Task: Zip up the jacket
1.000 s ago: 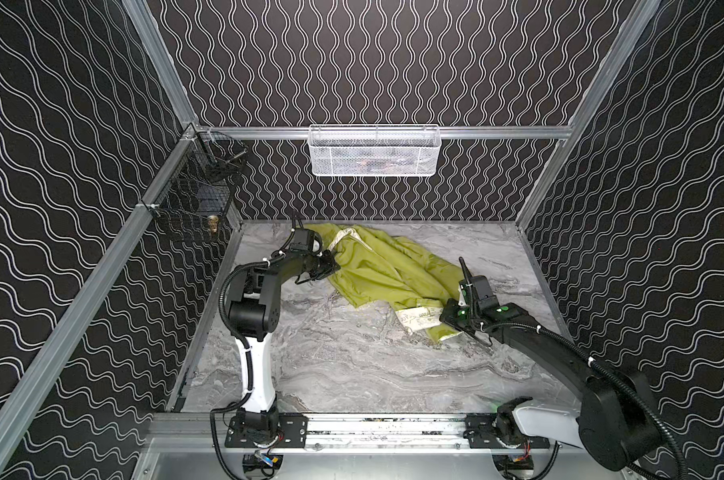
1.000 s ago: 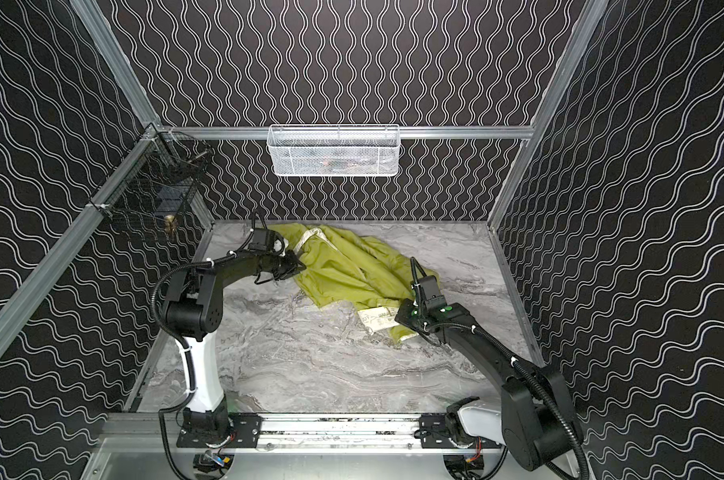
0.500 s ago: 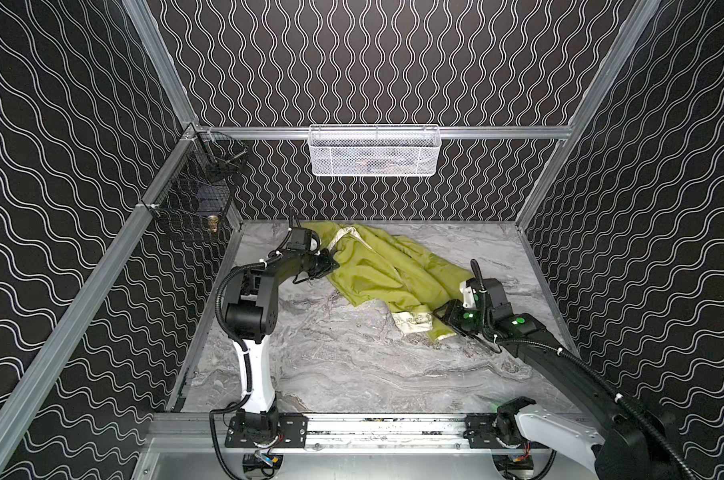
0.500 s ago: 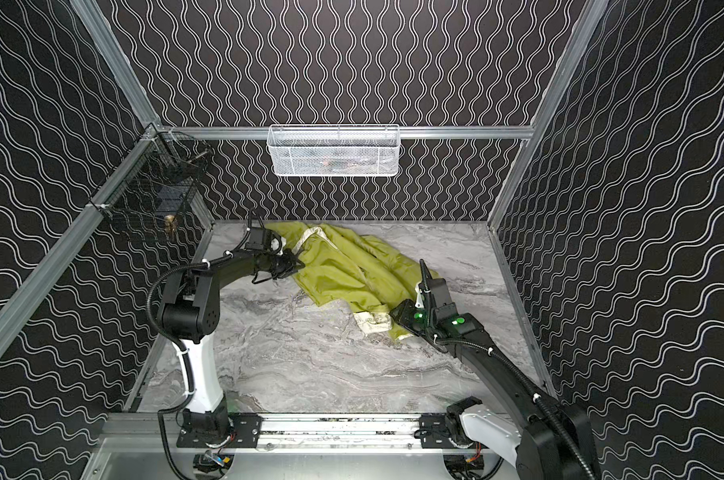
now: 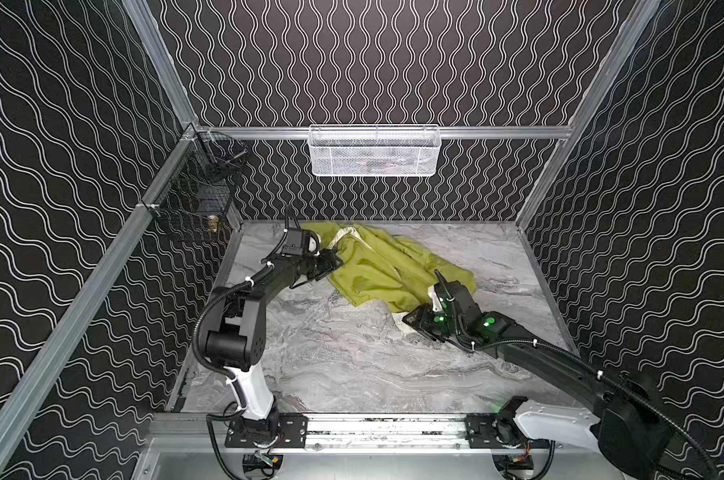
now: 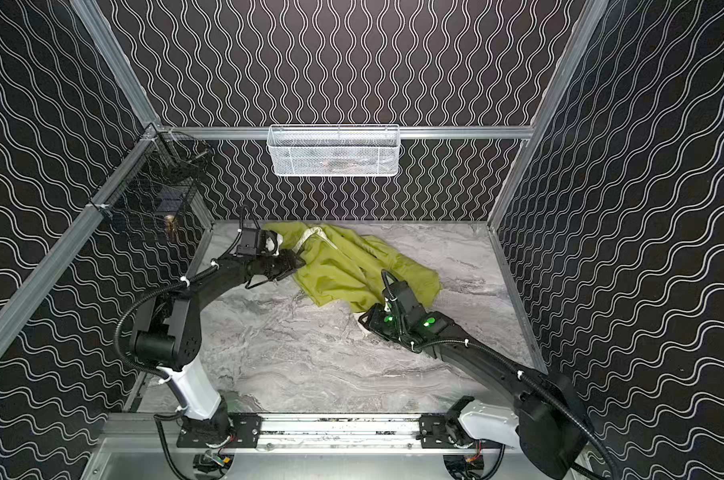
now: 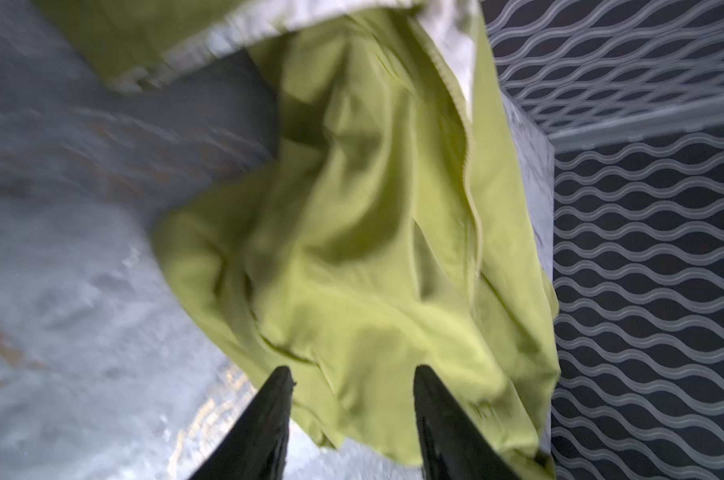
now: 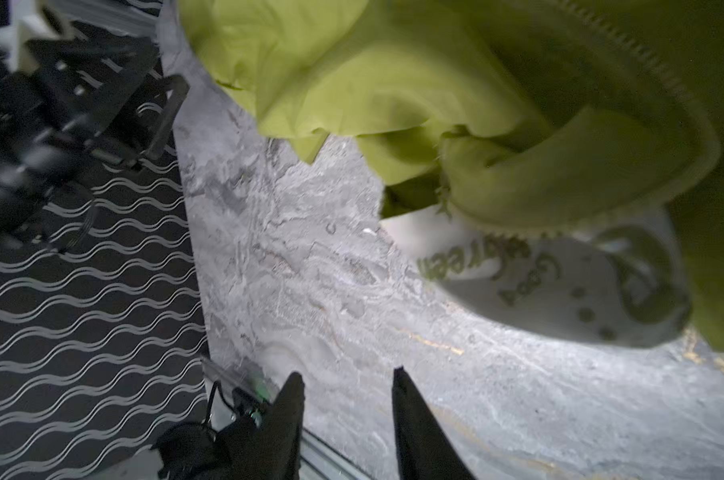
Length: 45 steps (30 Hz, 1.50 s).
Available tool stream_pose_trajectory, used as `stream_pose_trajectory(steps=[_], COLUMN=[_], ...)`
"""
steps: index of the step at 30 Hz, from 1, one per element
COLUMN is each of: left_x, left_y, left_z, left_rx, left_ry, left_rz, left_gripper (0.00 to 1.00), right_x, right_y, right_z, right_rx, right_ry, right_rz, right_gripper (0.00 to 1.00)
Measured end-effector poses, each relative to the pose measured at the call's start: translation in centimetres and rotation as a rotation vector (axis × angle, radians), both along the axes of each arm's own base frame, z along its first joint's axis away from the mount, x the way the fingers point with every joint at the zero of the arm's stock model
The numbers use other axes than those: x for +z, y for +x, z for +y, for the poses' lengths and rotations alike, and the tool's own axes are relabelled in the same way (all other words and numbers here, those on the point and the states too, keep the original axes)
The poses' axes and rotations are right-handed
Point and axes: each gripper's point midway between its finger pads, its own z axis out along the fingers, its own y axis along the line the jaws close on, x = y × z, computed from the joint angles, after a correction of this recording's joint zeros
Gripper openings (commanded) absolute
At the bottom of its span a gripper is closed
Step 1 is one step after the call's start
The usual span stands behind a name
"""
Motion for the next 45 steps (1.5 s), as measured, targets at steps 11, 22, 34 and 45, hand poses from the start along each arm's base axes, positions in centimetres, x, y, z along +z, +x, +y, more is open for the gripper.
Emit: stream_pose_trajectory(steps=[11, 22, 34, 45], left_x=[-1.3, -4.4, -5.2, -5.7], left_y=[-4.9, -3.9, -3.1, -3.4], left_z=[-7.2, -10.7, -11.2, -11.0], left_rx=[-0.092, -0.099, -0.096, -0.091], left_ry=[-0.101, -0.147, -0.149, -0.142], left_rz=[0.070, 0.115, 0.115, 0.124], left_gripper=[0.59, 0.50, 0.13, 0.09], right_x=[-2.5, -4.2, -3.0, -3.6], right_y=[2.4, 4.6, 6.9, 7.9], right_z=[-1.0, -5.4, -4.4, -4.4], right_rx=[-0.136, -0.294, -0.280, -0.290], right_ry=[-0.024, -0.034, 0.036, 0.036], right_rz=[0.007, 0.016, -0.009, 0.001], right_gripper=[0.43, 0.43, 0.37, 0.21])
